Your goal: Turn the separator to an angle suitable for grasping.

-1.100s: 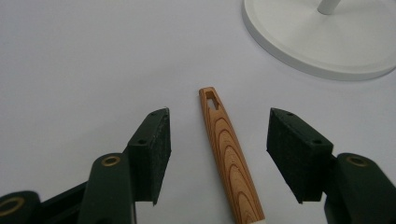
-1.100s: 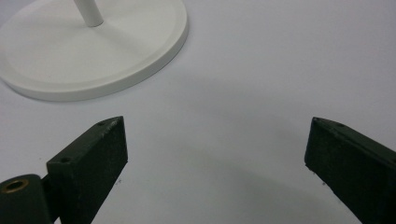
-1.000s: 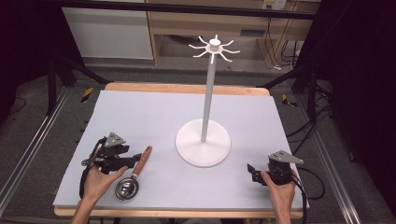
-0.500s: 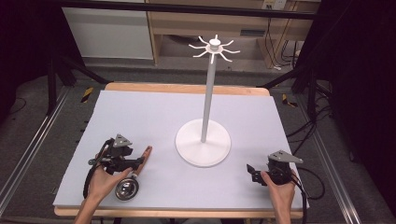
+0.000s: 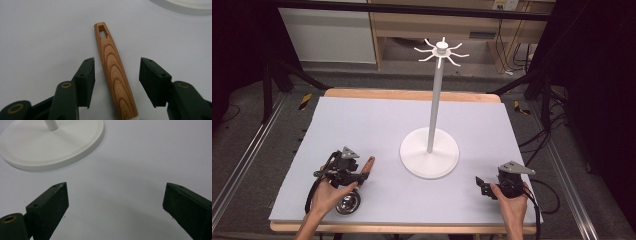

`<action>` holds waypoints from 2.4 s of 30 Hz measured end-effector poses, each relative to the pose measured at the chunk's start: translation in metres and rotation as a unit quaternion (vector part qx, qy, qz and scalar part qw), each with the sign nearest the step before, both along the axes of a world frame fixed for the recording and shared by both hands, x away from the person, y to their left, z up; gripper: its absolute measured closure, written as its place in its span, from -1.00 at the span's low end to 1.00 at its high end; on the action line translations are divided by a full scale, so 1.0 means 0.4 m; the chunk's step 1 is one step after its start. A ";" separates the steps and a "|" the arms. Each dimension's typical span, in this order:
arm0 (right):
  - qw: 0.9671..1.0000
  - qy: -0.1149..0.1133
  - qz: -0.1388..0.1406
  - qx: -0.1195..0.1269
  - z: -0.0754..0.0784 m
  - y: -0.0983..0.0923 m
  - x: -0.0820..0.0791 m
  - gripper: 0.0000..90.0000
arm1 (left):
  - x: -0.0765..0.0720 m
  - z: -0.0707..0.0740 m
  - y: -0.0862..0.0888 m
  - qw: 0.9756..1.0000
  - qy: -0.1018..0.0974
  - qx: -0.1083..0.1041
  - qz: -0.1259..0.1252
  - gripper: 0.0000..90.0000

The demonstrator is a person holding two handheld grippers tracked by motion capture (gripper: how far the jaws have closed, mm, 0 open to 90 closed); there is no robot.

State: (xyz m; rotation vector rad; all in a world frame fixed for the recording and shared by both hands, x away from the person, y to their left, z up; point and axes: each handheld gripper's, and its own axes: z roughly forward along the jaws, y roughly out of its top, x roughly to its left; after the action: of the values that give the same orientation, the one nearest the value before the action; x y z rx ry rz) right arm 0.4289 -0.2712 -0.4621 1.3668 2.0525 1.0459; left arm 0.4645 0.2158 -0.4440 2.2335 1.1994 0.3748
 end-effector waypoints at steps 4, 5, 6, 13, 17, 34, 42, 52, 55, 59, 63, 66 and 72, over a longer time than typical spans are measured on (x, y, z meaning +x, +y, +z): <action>1.000 0.006 0.001 0.001 0.000 0.002 0.000 -0.84 | 0.002 -0.011 -0.001 1.000 0.013 0.002 0.008 0.12; 1.000 0.005 0.002 0.000 0.000 0.001 0.001 -0.84 | 0.002 -0.012 -0.001 1.000 0.016 0.002 0.007 0.13; 1.000 0.005 0.002 0.000 -0.001 0.002 0.001 -0.84 | 0.002 -0.015 0.000 1.000 0.017 0.001 0.006 0.16; 1.000 0.005 0.003 -0.003 -0.002 0.002 0.002 -0.84 | 0.004 -0.028 -0.001 1.000 0.029 0.004 0.007 0.24; 1.000 0.007 0.004 -0.004 -0.004 0.003 0.003 -0.84 | 0.004 -0.037 -0.011 0.999 0.032 0.019 0.008 0.30; 1.000 0.007 0.006 -0.002 -0.003 0.002 0.003 -0.83 | 0.017 -0.031 -0.009 0.998 0.053 0.022 0.016 0.41; 1.000 0.010 0.006 0.002 -0.005 0.001 0.002 -0.83 | 0.020 -0.029 -0.006 0.998 0.053 0.033 -0.008 0.48; 1.000 0.014 0.006 0.005 -0.005 0.001 0.003 -0.83 | 0.029 -0.001 -0.015 0.997 0.039 0.058 -0.035 0.33; 1.000 0.014 0.006 0.006 -0.006 0.001 0.003 -0.83 | 0.038 0.006 -0.023 0.996 0.040 0.068 -0.039 0.31; 1.000 0.013 0.010 0.006 -0.005 0.000 0.004 -0.83 | 0.052 0.004 -0.036 0.994 0.049 0.085 -0.047 0.31; 1.000 0.017 0.009 0.008 -0.006 0.000 0.006 -0.83 | 0.059 -0.002 -0.046 0.993 0.053 0.092 -0.051 0.32; 1.000 0.016 0.010 0.008 -0.006 0.000 0.005 -0.83 | 0.062 -0.008 -0.048 0.992 0.061 0.096 -0.055 0.37; 1.000 0.019 0.009 0.010 -0.008 0.001 0.006 -0.83 | 0.068 -0.014 -0.047 0.991 0.071 0.094 -0.055 0.43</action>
State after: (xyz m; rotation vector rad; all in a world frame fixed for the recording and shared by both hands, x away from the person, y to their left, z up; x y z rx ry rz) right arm 0.4314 -0.2709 -0.4653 1.3897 2.0904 1.0577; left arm 0.4919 0.1970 -0.4498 2.5144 1.1463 0.2989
